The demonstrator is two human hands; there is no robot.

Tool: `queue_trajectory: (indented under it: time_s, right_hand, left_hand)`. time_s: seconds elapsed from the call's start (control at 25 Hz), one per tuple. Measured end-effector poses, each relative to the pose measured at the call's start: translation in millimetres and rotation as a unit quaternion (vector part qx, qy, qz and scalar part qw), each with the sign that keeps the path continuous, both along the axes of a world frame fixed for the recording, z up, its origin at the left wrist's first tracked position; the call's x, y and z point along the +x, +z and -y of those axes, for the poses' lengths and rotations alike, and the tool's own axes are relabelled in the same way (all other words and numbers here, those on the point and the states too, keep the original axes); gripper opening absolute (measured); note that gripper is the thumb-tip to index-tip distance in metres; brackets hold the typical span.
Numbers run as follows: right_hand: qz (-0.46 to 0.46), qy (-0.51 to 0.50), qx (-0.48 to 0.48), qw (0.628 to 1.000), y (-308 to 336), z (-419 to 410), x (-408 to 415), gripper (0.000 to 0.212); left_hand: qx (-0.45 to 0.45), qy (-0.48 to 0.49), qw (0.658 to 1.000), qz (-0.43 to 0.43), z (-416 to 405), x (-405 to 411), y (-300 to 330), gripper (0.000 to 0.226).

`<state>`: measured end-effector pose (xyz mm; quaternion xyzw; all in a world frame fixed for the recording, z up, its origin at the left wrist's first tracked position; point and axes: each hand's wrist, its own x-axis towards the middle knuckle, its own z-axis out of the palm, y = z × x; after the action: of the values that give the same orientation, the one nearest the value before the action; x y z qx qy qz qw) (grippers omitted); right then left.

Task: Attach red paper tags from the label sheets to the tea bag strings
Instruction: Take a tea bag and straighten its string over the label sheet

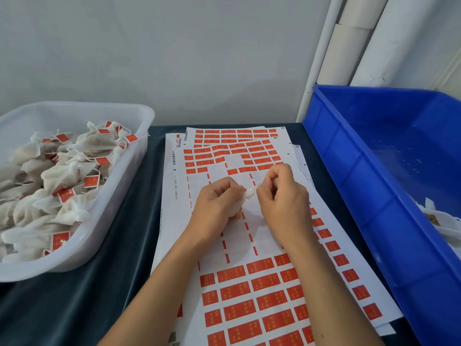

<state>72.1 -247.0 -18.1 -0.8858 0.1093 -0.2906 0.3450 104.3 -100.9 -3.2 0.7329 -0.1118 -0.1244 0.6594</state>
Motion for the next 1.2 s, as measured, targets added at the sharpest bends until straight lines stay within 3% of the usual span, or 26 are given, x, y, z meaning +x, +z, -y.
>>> queue_trajectory:
  time_s: [0.08,0.16,0.28,0.36,0.44,0.56,0.6,0.68,0.84,1.2]
  right_hand:
    - [0.0,0.013,0.019,1.0,0,0,-1,0.012]
    - [-0.011,0.061,0.121,0.991,3,3,-1,0.008]
    - [-0.055,0.104,0.312,0.943,9,10,0,0.013]
    - [-0.087,0.114,0.385,0.912,11,14,0,0.014]
    - [-0.092,0.159,0.475,0.861,12,19,-1,0.015]
    - [-0.061,0.258,0.639,0.722,14,26,-4,0.011]
    - [-0.054,0.275,0.656,0.701,13,28,-4,0.014]
    - [-0.054,0.295,0.636,0.711,11,29,-3,0.02]
    - [-0.083,0.297,0.558,0.77,6,27,-2,0.033]
    - [-0.073,0.257,0.575,0.773,8,21,-2,0.029]
  left_hand:
    - [-0.001,-0.006,1.0,0.0,-1,0,1,0.027]
    - [-0.01,-0.017,1.0,-0.003,-4,0,2,0.028]
    - [0.0,-0.035,0.999,0.003,-6,-1,4,0.025]
    - [0.008,-0.034,0.999,0.006,-4,-2,4,0.024]
    - [0.014,-0.026,1.0,0.004,-3,-1,5,0.024]
    - [0.006,-0.026,1.0,-0.008,-4,-1,7,0.025]
    - [0.008,-0.026,1.0,-0.009,-4,-1,7,0.026]
    - [0.011,-0.023,1.0,-0.009,-4,-3,7,0.027]
    - [0.004,-0.017,1.0,-0.014,-3,-3,6,0.027]
    - [0.005,-0.056,0.998,-0.007,-5,-2,3,0.024]
